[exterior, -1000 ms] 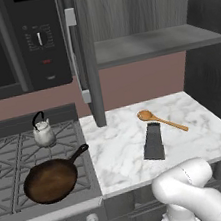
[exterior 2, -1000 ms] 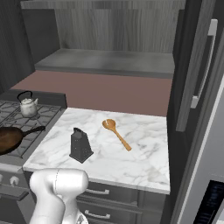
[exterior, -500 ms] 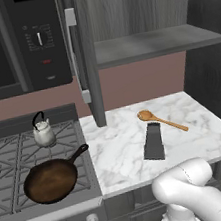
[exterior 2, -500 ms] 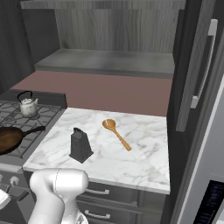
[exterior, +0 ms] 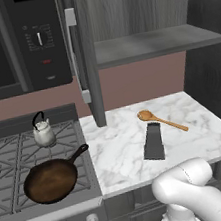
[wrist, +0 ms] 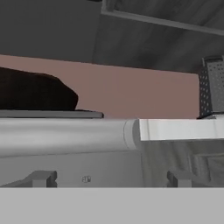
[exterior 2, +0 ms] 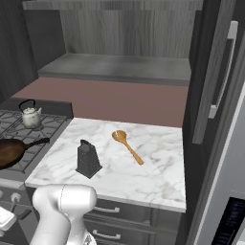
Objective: Pick the pan from the cabinet and place it on the stove. Then turn on the stove burner for the pan.
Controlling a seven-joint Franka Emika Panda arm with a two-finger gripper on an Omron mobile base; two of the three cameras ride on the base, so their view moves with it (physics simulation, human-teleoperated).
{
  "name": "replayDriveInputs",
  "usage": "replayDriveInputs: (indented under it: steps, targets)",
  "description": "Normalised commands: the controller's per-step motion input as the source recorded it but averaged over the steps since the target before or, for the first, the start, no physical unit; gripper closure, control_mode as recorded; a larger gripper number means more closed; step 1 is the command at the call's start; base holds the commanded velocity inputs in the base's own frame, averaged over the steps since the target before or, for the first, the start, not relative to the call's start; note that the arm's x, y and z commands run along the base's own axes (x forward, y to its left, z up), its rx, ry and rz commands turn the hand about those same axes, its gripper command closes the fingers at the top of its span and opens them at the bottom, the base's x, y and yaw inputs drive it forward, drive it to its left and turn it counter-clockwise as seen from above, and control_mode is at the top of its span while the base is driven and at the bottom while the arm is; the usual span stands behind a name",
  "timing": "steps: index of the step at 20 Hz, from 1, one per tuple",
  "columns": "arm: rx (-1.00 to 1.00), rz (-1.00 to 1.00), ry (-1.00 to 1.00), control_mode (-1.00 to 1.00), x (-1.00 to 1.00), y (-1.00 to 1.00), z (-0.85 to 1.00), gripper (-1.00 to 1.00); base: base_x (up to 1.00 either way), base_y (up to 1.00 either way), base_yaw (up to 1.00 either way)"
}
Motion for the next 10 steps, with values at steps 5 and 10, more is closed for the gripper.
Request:
replayDriveInputs:
  steps: [5, 10]
  targets:
    - [0.00, 0.04, 0.00, -1.00, 0.05, 0.00, -0.20, -1.00, 0.00, 0.00, 0.00]
    - [0.00, 0.04, 0.00, -1.00, 0.13, 0.00, -0.22, -1.00, 0.00, 0.00, 0.00]
